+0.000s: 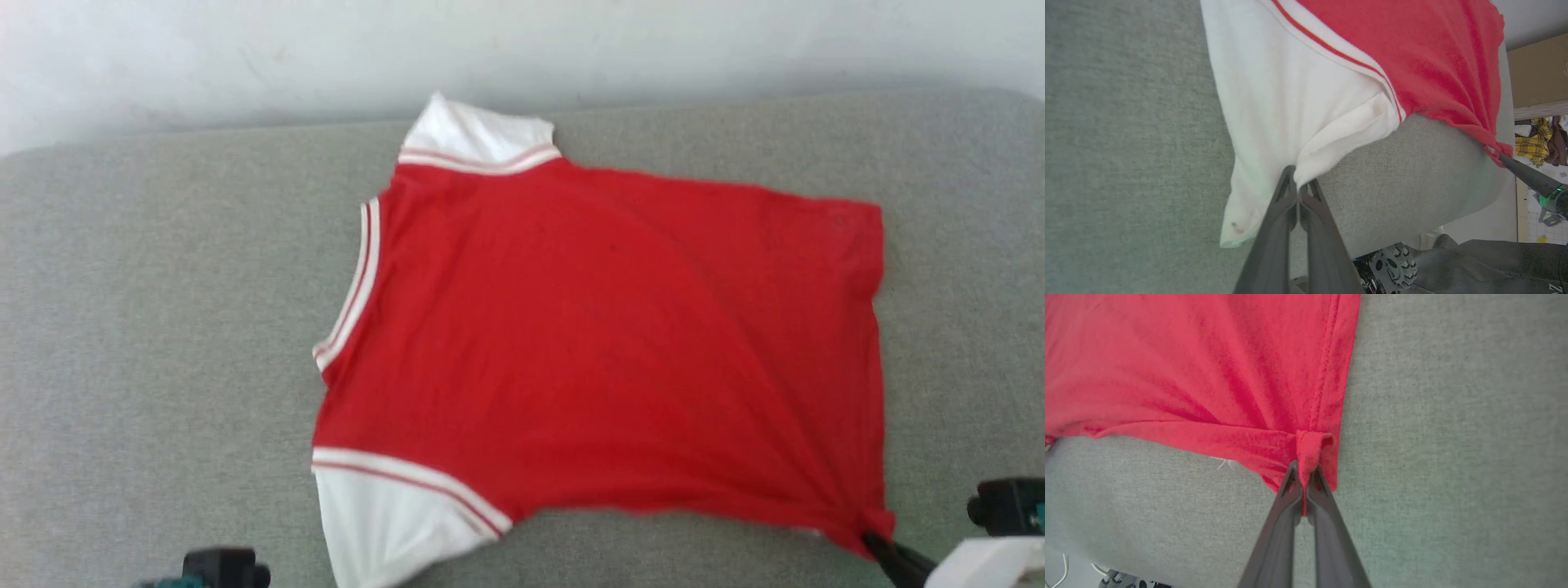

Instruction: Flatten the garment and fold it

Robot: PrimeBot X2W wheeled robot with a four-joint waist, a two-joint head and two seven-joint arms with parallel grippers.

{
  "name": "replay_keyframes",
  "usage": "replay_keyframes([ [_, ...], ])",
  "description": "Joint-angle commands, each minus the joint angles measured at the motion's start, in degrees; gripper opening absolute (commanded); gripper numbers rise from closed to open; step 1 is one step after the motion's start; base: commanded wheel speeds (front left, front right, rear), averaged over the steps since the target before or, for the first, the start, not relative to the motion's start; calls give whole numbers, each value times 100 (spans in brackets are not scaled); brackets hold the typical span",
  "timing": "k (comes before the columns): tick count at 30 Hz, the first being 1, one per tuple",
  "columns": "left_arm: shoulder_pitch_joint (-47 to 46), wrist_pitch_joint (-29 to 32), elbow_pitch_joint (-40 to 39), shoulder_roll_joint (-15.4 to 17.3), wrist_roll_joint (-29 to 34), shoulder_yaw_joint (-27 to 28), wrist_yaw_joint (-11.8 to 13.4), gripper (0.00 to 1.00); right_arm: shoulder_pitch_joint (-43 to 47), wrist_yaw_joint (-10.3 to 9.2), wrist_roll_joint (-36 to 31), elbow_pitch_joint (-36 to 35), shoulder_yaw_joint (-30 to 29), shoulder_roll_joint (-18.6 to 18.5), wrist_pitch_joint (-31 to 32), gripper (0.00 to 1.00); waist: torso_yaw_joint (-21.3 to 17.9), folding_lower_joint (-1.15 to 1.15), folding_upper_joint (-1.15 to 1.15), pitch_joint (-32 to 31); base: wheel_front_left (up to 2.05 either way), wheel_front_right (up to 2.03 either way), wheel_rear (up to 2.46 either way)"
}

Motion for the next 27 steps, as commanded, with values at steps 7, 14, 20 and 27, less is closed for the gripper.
replay_keyframes([
  [7, 794, 165, -524, 53, -423, 116, 119, 0, 779, -4, 145, -484, -485, 347, 800, 0, 161, 1, 0, -296, 0, 0, 0],
  [14, 573, -346, -932, 196, -52, 442, 27, 0, 763, -4, -92, -1171, -836, 498, 563, 0, 205, 1, 0, -256, 0, 0, 0],
  [20, -409, -602, -1002, 381, 484, 434, -213, 0, 165, -4, -424, -1411, -766, 349, 33, 0, 94, 1, 0, 127, 0, 0, 0],
  [27, -1836, -718, -739, 586, 1072, 285, -521, 0, -672, -4, -811, -1322, -728, 255, -856, 0, -45, 1, 0, 804, 0, 0, 0],
])
